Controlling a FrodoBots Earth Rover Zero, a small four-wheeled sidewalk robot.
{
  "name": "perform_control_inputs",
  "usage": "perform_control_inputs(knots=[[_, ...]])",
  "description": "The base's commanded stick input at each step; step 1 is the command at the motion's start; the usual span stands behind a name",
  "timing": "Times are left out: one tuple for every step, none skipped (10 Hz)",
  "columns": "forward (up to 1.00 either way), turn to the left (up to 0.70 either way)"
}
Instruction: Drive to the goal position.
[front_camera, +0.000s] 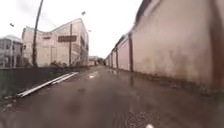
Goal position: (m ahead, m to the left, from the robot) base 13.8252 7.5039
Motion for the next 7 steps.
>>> perform_control_inputs(knots=[[0.7,0.1],[0.7,0.1],[0.7,0.1],[0.7,0.1],[0.7,0.1],[0.7,0.1],[0.7,0.11]])
